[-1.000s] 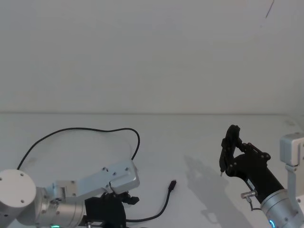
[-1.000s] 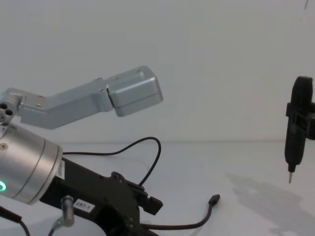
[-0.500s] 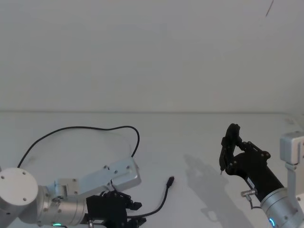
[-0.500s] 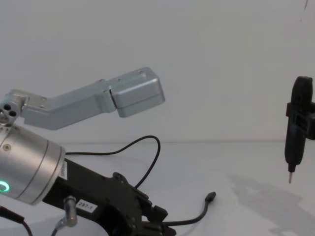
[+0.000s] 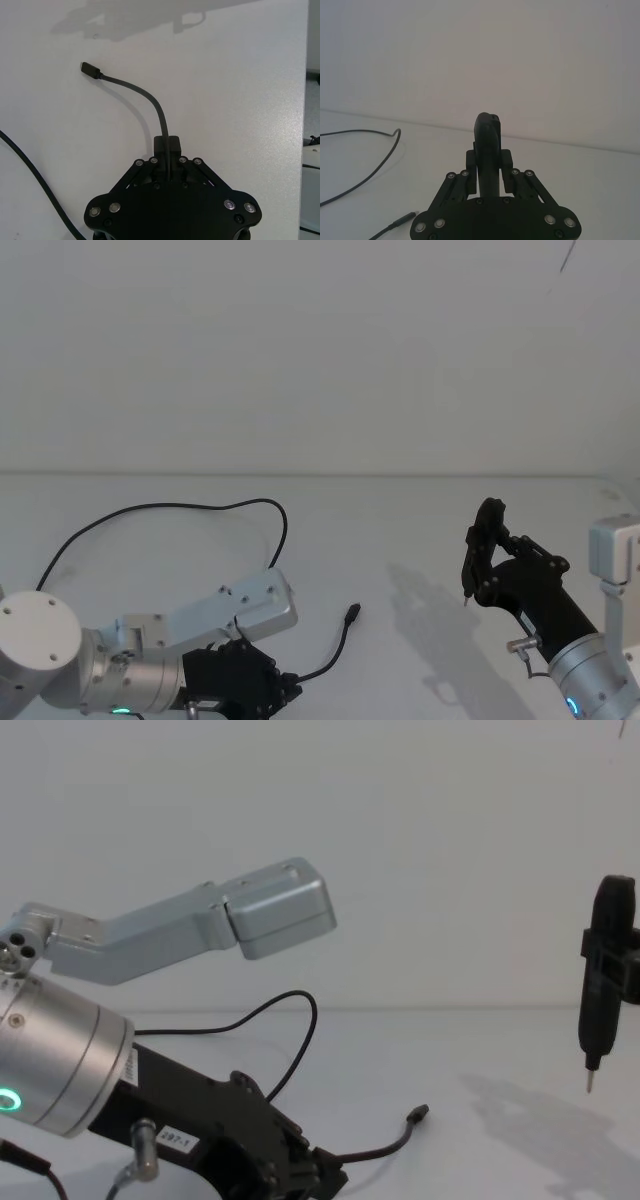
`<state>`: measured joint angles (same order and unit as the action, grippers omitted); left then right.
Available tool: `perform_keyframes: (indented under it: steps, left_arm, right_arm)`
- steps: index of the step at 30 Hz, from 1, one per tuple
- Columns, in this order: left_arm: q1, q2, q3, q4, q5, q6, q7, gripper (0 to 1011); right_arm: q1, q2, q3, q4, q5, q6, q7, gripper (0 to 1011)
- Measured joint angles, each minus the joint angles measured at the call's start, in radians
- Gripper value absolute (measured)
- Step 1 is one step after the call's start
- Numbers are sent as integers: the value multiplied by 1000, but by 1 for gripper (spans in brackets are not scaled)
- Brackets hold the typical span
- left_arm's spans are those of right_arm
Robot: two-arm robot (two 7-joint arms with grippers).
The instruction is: Pick up the data cable with the one hand.
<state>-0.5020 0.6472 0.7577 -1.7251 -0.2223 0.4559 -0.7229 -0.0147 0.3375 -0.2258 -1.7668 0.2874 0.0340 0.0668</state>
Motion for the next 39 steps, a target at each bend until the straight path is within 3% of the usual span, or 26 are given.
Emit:
perform_keyframes:
  steps: [10, 18, 28, 39]
  left_arm:
    - [-11, -7, 16, 4, 13, -21, -9, 54]
    - [-33, -15, 43, 14, 25, -74, -53, 54]
    - [-75, -10, 78, 33, 33, -159, -133, 54]
    - [-98, 20, 77, 21, 45, -206, -145, 54]
  right_arm:
    - [0, 1, 3, 0, 1, -1, 5, 283]
    - [5, 23, 27, -3, 37, -13, 62, 283]
    - [7, 95, 91, -14, 165, -5, 215, 283]
    - [4, 174, 151, -28, 314, 58, 362, 283]
